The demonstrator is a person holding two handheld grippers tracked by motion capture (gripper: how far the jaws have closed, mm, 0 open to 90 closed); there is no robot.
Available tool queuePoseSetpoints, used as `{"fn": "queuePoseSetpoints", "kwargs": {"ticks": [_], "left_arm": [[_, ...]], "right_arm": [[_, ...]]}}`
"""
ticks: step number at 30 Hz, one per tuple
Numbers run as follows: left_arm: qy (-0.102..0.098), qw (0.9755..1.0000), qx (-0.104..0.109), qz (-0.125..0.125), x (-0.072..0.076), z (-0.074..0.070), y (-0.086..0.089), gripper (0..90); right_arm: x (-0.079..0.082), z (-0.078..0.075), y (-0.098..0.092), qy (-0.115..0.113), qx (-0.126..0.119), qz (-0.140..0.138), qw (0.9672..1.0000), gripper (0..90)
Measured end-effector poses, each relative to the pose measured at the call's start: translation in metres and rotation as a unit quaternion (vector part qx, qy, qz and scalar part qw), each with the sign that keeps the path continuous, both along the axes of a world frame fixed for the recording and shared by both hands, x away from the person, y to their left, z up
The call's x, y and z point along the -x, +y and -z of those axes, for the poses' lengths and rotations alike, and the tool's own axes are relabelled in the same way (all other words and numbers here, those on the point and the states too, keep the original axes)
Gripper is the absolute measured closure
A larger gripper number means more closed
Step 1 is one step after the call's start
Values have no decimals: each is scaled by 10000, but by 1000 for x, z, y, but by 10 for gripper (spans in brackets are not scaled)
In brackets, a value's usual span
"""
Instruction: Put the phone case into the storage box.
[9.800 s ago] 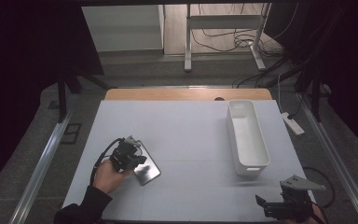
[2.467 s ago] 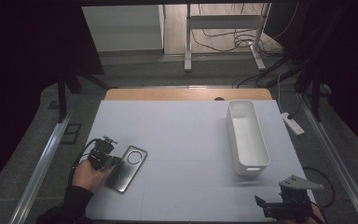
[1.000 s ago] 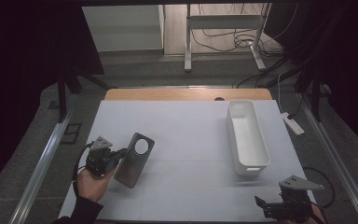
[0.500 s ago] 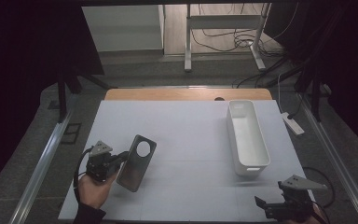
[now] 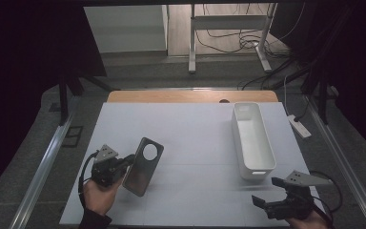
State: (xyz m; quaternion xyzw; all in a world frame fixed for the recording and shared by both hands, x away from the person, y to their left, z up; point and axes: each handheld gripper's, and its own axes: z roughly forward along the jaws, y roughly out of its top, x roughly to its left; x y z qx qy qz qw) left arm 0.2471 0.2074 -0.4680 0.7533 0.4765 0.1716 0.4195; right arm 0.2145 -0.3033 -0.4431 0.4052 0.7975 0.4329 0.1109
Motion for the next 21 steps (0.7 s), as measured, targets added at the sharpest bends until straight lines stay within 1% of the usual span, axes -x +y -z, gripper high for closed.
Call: {"fn": "queuePoseSetpoints", "kwargs": {"ticks": [2, 4, 6, 9, 14, 17, 21], "left_arm": [[-7, 10000, 0, 18, 0, 0, -3, 889], [-23, 10000, -6, 34, -1, 0, -4, 889], [-17, 10000, 16, 58, -1, 0, -5, 890], [-19, 9999, -4, 107, -2, 0, -8, 889], [-37, 9999, -12, 152, -3, -1, -13, 889], [-50, 9998, 25, 171, -4, -1, -15, 889], [-54, 9998, 57, 185, -4, -2, -17, 889]], "right_arm": [[-4, -3, 2, -47, -93, 4, 9999, 0], [-5, -4, 3, -70, -127, -8, 9999, 0], [-8, -5, 6, -64, -180, -73, 9998, 0], [-12, -5, 10, -38, -178, -150, 9997, 0], [-22, -6, 18, 136, -166, -239, 9995, 0], [-27, -7, 22, 176, -196, -276, 9993, 0], [-32, -8, 27, 168, -141, -357, 9991, 0]]}}
